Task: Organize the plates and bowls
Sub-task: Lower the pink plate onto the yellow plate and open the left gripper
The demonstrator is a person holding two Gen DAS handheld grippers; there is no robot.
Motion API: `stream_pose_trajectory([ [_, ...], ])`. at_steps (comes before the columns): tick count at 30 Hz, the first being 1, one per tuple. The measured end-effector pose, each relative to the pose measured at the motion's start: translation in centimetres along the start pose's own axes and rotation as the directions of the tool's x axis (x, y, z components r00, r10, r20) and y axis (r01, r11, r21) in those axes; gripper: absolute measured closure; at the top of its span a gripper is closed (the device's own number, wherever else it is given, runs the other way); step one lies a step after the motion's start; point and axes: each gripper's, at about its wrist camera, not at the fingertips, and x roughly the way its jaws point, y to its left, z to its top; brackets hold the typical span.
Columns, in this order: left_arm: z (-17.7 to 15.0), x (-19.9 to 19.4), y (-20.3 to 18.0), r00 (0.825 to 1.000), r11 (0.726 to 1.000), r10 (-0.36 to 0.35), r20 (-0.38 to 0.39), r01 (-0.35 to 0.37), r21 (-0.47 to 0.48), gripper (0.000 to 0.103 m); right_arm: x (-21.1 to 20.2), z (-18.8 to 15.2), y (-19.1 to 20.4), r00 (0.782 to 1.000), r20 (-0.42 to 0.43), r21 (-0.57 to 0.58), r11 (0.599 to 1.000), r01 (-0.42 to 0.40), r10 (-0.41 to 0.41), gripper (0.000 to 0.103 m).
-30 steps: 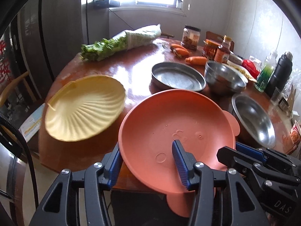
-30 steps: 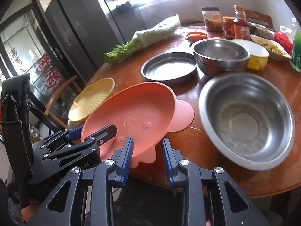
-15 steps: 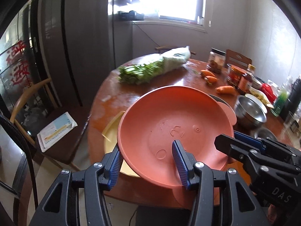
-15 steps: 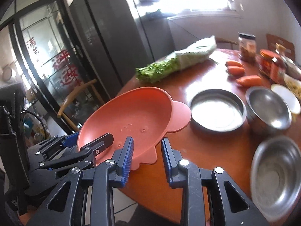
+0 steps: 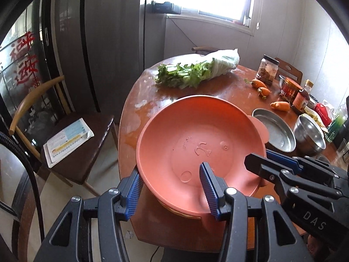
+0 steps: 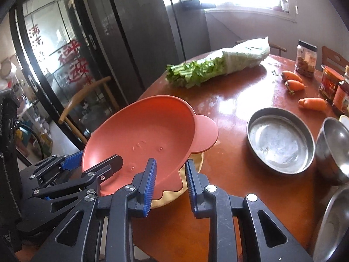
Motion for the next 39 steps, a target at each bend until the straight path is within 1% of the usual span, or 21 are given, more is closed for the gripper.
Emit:
stream_pose_trajectory([
  [11, -0.3, 1.4, -0.1, 1.0, 1.0, 0.009, -0.028, -0.009, 0.002, 0.051, 2.1, -0.4, -0.3, 0.999, -0.044, -0.001, 1.0, 0.02, -0.02, 0.075],
  [16, -0.4, 1.9, 0.0, 0.999, 1.0, 0.02, -0.042, -0.02, 0.0, 0.051, 2.4, -0.4, -0.5, 0.999, -0.044, -0.003, 1.0, 0.026, -0.026, 0.075],
  [31, -0.2, 2.0, 0.3, 0.999, 0.999, 0.033, -0.036, -0.034, -0.013, 0.051, 2.1, -0.3, -0.1, 0.997, -0.041, -0.035, 0.998, 0.057, -0.059, 0.073],
  [33, -0.3, 2.0, 0.3, 0.999, 0.999, 0.032, -0.036, -0.033, -0.016, 0.051, 2.1, -0.2, -0.2, 0.997, -0.046, -0.034, 0.998, 0.053, -0.054, 0.07],
  [37, -0.3, 1.5, 0.4, 0.999, 0.999, 0.029, -0.025, -0.03, -0.024, 0.051, 1.9, -0.2, -0.2, 0.998, -0.051, -0.031, 0.999, 0.039, -0.04, 0.067],
  [38, -0.2, 1.2, 0.4, 0.999, 0.999, 0.03, -0.021, -0.03, -0.025, 0.051, 1.7, -0.2, -0.2, 0.998, -0.047, -0.033, 0.999, 0.038, -0.039, 0.066],
  [39, -0.1, 1.1, 0.4, 0.999, 0.999, 0.028, -0.017, -0.028, -0.027, 0.051, 1.5, -0.2, -0.2, 0.998, -0.043, -0.033, 0.999, 0.033, -0.034, 0.062],
])
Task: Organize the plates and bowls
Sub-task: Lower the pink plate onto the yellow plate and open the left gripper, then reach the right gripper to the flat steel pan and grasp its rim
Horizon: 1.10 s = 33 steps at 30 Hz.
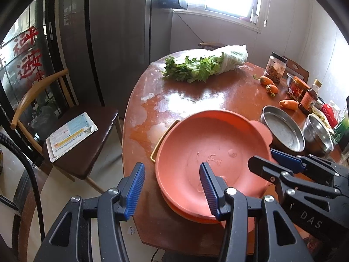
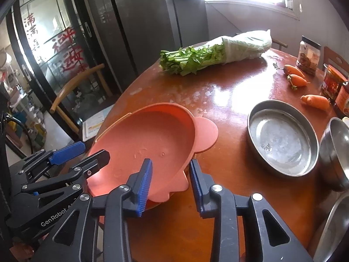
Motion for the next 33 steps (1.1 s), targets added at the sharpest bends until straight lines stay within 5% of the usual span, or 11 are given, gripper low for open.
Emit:
stream_pose_trajectory([
  [14, 1.1, -1.9, -1.1, 0.999, 1.0, -0.004, 0.035, 0.004, -0.002, 0.048, -2.4, 1.0, -3.9, 0.998, 0.05, 0.056, 0.998, 0.041, -0.043, 0.061],
  [23, 1.4, -2.6, -3.0, 0.998, 0.999, -0.04, 0.054, 0.039, 0.017, 0.046, 0.5, 1.3, -9.0, 0.988, -0.063, 0.124, 0.981, 0.147, -0.14, 0.061],
  [33, 0.8, -3.0, -4.8, 0.998, 0.997, -0.052, 0.045, 0.049, 0.052, 0.046, 1.2, 0.1, -9.0, 0.989, -0.134, 0.092, 0.994, 0.067, -0.055, 0.061],
])
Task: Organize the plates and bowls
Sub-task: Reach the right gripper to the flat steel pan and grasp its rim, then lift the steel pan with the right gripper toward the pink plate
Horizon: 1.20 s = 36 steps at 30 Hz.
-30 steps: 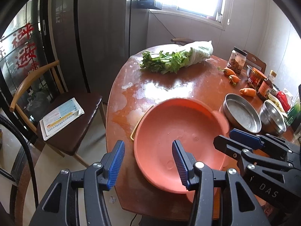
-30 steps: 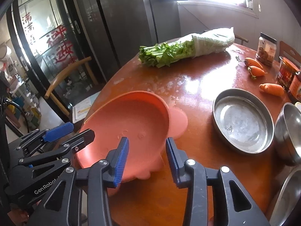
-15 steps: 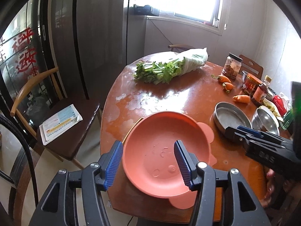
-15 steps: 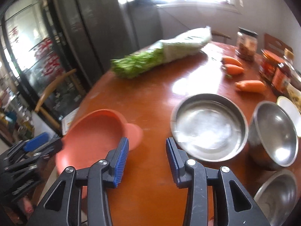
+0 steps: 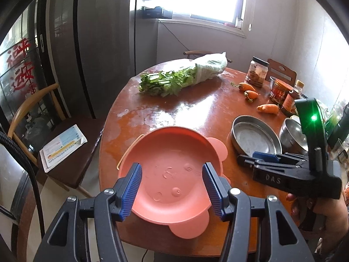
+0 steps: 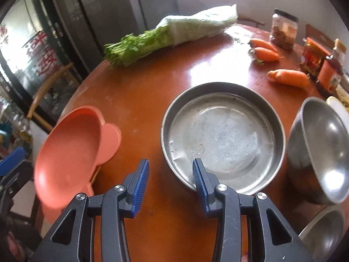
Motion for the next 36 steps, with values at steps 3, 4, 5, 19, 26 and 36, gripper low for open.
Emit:
stream_pose_trajectory([
  [3, -0.4, -0.3, -0.7, 1.0, 1.0, 0.001, 0.001, -0.001, 0.01, 0.046, -0.8, -1.4, 1.0, 1.0, -0.02, -0.047, 0.999, -0.025, 0.024, 0.061],
  [4, -0.5, -0.3, -0.9, 1.0, 1.0, 0.0, 0.002, 0.0, 0.01, 0.046, -1.1, -2.2, 1.4, 0.999, -0.026, -0.07, 0.997, -0.034, 0.032, 0.061],
  [5, -0.7, -0.5, -1.1, 1.0, 1.0, -0.002, 0.003, 0.002, 0.01, 0.046, -1.4, -2.7, 1.7, 0.999, -0.032, -0.085, 0.995, -0.045, 0.043, 0.061],
  [19, -4.1, -3.1, -2.7, 1.0, 1.0, 0.017, 0.021, -0.017, 0.0, 0.046, -5.0, -10.2, 5.8, 0.987, -0.068, -0.211, 0.965, -0.159, 0.148, 0.06],
  [26, -5.1, -4.7, -2.7, 0.998, 0.999, 0.032, 0.045, -0.032, -0.013, 0.046, -7.8, -11.1, 5.7, 0.986, 0.035, -0.21, 0.966, -0.152, 0.163, 0.06],
  [36, -6.6, -4.0, -4.7, 1.0, 1.0, 0.001, 0.02, -0.001, 0.006, 0.046, -10.9, -13.3, -0.7, 0.982, 0.177, 0.078, 0.994, -0.081, 0.066, 0.052],
])
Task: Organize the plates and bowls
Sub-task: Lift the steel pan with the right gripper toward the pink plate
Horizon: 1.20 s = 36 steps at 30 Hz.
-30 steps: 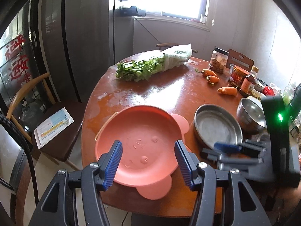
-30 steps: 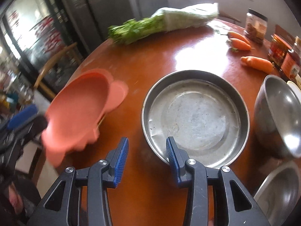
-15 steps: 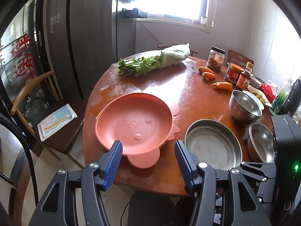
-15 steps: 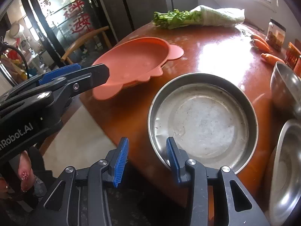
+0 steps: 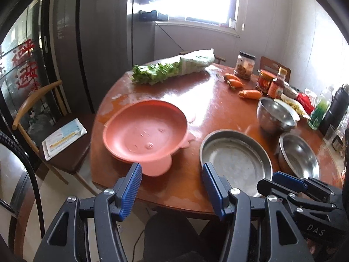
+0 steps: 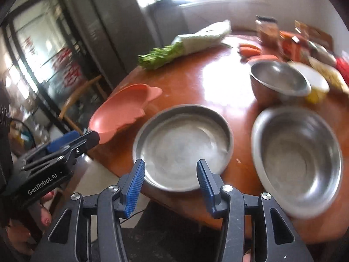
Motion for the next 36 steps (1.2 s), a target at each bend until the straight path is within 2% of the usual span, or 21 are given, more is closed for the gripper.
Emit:
stream_pose_trajectory([
  [6, -0.5, 1.6, -1.4, 0.999, 1.0, -0.021, -0.027, 0.021, 0.002, 0.046, 0.5, -0.9, -1.2, 1.0, -0.002, 0.078, 0.997, 0.028, -0.028, 0.052],
  [13, -0.2, 3.2, -2.7, 0.999, 0.999, -0.007, -0.039, 0.008, 0.031, 0.046, 1.6, -0.2, -1.5, 0.997, 0.021, 0.08, 0.994, 0.074, -0.076, 0.053],
  [20, -0.2, 4.7, -2.9, 0.998, 1.0, -0.013, -0.065, 0.014, 0.019, 0.046, 3.0, 1.2, -1.7, 0.992, 0.029, 0.064, 0.991, 0.119, -0.121, 0.056],
  [26, -0.5, 5.7, -2.7, 0.996, 1.0, -0.028, -0.087, 0.029, 0.01, 0.046, 5.1, 2.9, -1.9, 0.99, 0.017, 0.026, 0.99, 0.14, -0.14, 0.063],
  [28, -0.7, 6.1, -2.7, 0.995, 1.0, -0.026, -0.097, 0.027, 0.01, 0.046, 5.7, 3.2, -2.0, 0.99, 0.002, 0.01, 0.99, 0.138, -0.138, 0.072],
  [32, -1.0, 6.4, -2.4, 0.993, 0.999, -0.044, -0.105, 0.044, 0.0, 0.046, 6.2, 3.0, -2.3, 0.993, -0.01, -0.011, 0.993, 0.116, -0.116, 0.079],
  [36, -1.1, 6.4, -2.7, 0.994, 0.999, -0.048, -0.098, 0.049, 0.008, 0.054, 6.7, 3.2, -2.0, 0.992, 0.017, -0.042, 0.991, 0.129, -0.128, 0.08],
])
